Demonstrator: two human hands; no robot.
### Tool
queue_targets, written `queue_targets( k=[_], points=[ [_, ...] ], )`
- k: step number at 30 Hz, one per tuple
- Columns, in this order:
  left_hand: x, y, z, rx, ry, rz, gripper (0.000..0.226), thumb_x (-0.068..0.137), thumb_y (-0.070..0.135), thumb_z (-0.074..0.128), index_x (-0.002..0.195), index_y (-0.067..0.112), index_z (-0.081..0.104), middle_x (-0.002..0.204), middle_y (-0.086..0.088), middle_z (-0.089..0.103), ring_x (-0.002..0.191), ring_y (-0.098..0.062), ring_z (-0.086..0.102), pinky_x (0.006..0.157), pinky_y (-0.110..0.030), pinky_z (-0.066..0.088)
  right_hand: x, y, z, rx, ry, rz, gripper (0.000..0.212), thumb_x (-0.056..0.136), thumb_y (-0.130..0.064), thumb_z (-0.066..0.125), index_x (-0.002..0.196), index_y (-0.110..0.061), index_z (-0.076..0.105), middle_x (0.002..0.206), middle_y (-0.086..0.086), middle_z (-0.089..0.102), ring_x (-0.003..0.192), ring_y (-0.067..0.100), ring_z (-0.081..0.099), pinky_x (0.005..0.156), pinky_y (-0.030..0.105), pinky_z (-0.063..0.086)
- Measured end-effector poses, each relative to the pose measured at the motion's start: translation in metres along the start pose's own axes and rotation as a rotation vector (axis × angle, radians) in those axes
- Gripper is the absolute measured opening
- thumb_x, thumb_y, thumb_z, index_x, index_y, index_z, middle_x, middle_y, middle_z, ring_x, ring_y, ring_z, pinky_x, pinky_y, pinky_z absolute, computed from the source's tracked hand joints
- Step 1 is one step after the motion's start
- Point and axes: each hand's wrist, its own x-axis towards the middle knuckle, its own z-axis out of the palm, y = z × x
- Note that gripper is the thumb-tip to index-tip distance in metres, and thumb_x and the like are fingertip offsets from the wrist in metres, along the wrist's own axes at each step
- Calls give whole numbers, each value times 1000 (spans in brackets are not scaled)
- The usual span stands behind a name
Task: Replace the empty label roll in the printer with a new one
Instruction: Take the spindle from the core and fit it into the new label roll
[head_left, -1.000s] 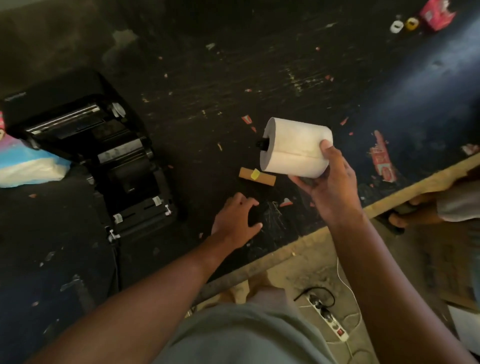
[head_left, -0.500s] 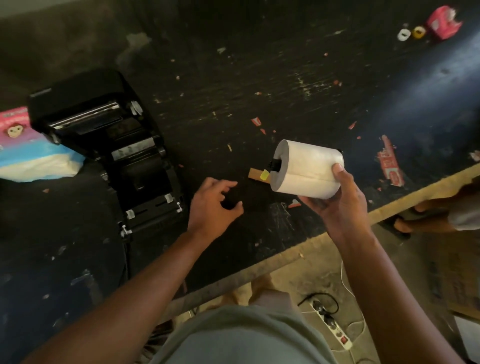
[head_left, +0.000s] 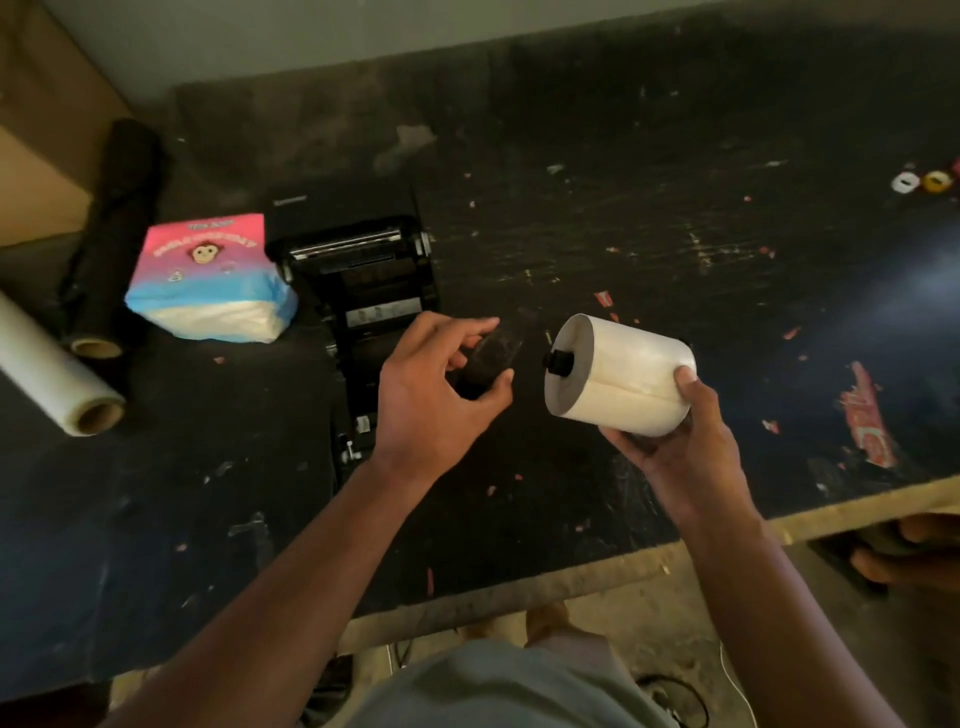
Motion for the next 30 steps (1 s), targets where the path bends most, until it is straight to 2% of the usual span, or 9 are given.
queue_targets(
  k=[3, 5, 8, 11, 18, 23, 26, 28, 30],
  points=[
    [-3, -5, -4, -97, 2, -117, 52, 82, 31, 84, 132, 23, 70, 117, 6, 67, 95, -3, 65, 84, -10, 52, -3, 5, 10, -18, -18, 2, 60, 75, -40, 83, 129, -30, 59, 141, 10, 59, 126, 38, 63, 81, 50, 64],
    [-3, -9, -6, -273, -45, -285, 49, 84, 31, 85, 130, 29, 70, 112, 10, 73, 99, -3, 71, 84, -13, 56, -5, 8, 16, -25, -23, 2, 59, 75, -40, 83, 129, -30, 60, 141, 10, 60, 125, 38, 63, 82, 50, 64],
    [-1, -15, -9, -597, -93, -563, 34, 86, 27, 85, 115, 37, 72, 102, 8, 80, 100, -4, 76, 86, -23, 59, -8, 12, 23, -35, -54, 3, 52, 79, -40, 80, 127, -31, 61, 140, 10, 61, 125, 38, 64, 84, 49, 64],
    [-4, -23, -12, -769, -66, -688, 22, 90, 17, 81, 108, 26, 73, 99, 3, 83, 95, -12, 80, 89, -37, 64, -11, 16, 29, -57, -61, -6, 47, 82, -40, 78, 126, -32, 61, 140, 10, 60, 125, 37, 64, 85, 49, 64],
    [-15, -29, -10, -652, 95, -682, 18, 94, 19, 79, 111, 26, 79, 98, 4, 84, 86, -12, 82, 72, -27, 66, -14, 26, 45, -113, -87, -4, 52, 82, -38, 76, 127, -23, 58, 143, 12, 58, 127, 36, 63, 84, 49, 64],
    [-18, -24, -6, -754, 141, -692, 23, 98, 13, 72, 120, 16, 79, 107, 6, 83, 99, -7, 79, 77, -22, 63, -10, 39, 54, -102, -76, 36, 44, 89, -35, 75, 128, -22, 59, 142, 13, 58, 127, 37, 63, 83, 49, 64],
    [-21, -22, -4, -799, 153, -696, 27, 99, 10, 70, 124, 16, 77, 117, 2, 81, 111, -10, 76, 87, -29, 63, -7, 47, 57, -80, -68, 48, 42, 89, -35, 78, 126, -26, 61, 141, 11, 58, 126, 37, 63, 84, 50, 64],
    [-25, -21, -3, -773, 150, -666, 27, 98, 10, 71, 123, 18, 77, 119, 4, 80, 115, -9, 74, 95, -33, 61, -6, 51, 59, -58, -59, 54, 47, 85, -37, 81, 127, -26, 62, 141, 11, 59, 125, 37, 64, 84, 51, 64],
    [-29, -22, -4, -749, 146, -633, 27, 97, 9, 72, 120, 23, 77, 115, 11, 81, 114, -3, 73, 97, -29, 60, -6, 52, 61, -44, -49, 58, 58, 78, -39, 84, 130, -25, 61, 141, 11, 60, 124, 36, 65, 83, 50, 64]
  ],
)
